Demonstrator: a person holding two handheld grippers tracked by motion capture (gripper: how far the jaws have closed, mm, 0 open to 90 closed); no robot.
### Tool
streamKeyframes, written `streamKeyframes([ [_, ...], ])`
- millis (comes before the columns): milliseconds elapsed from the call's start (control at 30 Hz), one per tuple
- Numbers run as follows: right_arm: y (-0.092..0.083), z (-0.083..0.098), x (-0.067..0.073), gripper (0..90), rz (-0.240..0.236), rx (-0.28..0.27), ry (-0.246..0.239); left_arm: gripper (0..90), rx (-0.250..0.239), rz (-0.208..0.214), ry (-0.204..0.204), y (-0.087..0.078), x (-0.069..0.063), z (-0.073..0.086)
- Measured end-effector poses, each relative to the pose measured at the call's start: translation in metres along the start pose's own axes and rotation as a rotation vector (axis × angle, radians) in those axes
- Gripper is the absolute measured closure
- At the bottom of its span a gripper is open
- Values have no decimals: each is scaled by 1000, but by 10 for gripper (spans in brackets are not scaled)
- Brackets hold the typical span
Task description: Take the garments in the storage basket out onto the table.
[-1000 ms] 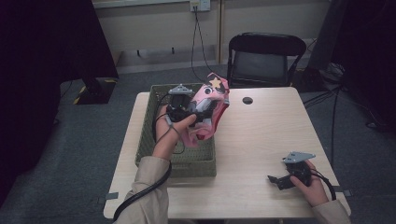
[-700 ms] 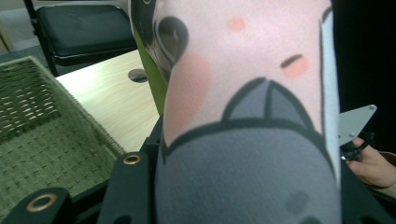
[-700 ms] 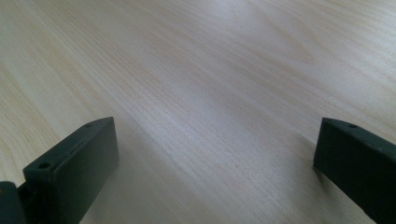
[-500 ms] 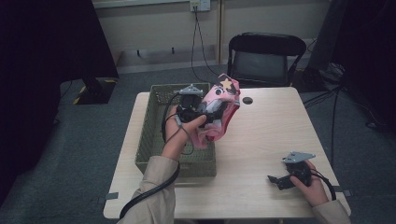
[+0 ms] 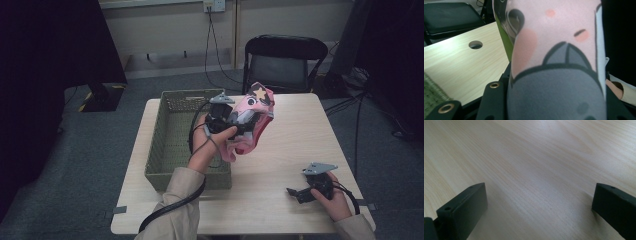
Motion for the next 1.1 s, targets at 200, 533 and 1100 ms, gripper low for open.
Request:
streamKeyframes([
  [200, 0, 0, 0, 0, 0, 0, 1, 539, 4, 17, -6, 14, -2, 1],
  [533, 0, 0, 0, 0, -1, 0, 1, 539, 10, 30, -9, 40, -3, 6],
  [1100, 0, 0, 0, 0, -1, 0, 1, 537, -2, 40, -5, 69, -9, 13],
])
Point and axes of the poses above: each handheld gripper's, and its own axes: y roughly forward along the jaws, z roughly out of its underside, x roughly to its left, the point moved 8 cm from there along y, roughly forward along the jaws, and after that the axes turned 15 degrees about z, right-handed, at the moved point
